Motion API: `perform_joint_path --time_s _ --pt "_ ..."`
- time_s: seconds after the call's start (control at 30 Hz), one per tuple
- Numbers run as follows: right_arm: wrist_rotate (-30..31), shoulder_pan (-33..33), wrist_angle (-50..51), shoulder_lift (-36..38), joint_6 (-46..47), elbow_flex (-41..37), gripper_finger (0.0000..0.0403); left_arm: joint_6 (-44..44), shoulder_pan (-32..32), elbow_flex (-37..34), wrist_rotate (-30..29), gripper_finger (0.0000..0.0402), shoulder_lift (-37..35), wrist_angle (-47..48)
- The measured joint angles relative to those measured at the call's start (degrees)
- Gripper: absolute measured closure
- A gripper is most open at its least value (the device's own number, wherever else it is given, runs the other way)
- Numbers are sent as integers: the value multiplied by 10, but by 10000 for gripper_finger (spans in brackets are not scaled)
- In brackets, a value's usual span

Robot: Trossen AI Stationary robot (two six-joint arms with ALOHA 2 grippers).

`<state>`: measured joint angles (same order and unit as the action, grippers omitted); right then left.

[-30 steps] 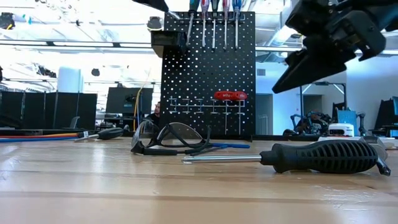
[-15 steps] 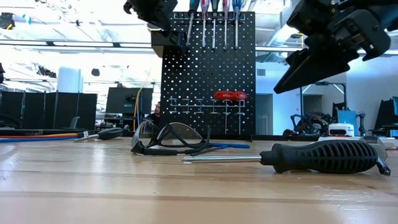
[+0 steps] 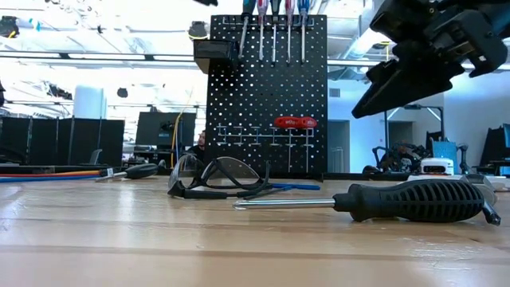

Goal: Hang tools onto peg board
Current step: Put the silver socket into the black bin on the black pegboard

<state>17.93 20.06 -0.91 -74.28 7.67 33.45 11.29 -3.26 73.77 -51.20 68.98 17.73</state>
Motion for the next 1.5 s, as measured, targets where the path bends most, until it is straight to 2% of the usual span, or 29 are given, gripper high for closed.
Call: perform_joint_path --time_s 0.17,0.3,0.4,0.53,0.73,0.83,0.97,1.07,1.2,1.4,1.5 --pt "-49 36 -54 -41 -47 0 228 -3 90 5 0 263 -11 17" --pt "-61 65 -139 -130 -71 1 228 -32 170 -18 -1 263 -3 31" --pt "-62 70 -144 -197 -72 18 228 -60 230 -41 -7 263 18 18" --pt "-91 60 -147 -237 -73 55 221 -100 296 -69 -33 263 65 -15" --pt "-167 45 -148 -265 -60 93 194 -138 376 -87 -112 263 189 -94" --pt "-167 45 -155 -286 -59 102 187 -123 392 -87 -162 263 253 -159" --pt "-167 44 -161 -307 -59 109 185 -68 392 -87 -193 263 309 -237" --pt "-166 36 -146 -308 -62 108 185 -52 380 -87 -184 263 316 -249" --pt "-165 26 -134 -299 -64 105 192 -73 364 -87 -148 263 314 -243" --pt "-164 18 -128 -257 -63 104 203 -88 359 -87 -135 263 313 -226" --pt "-163 20 -90 -244 -63 104 205 -88 359 -87 -136 263 313 -227"
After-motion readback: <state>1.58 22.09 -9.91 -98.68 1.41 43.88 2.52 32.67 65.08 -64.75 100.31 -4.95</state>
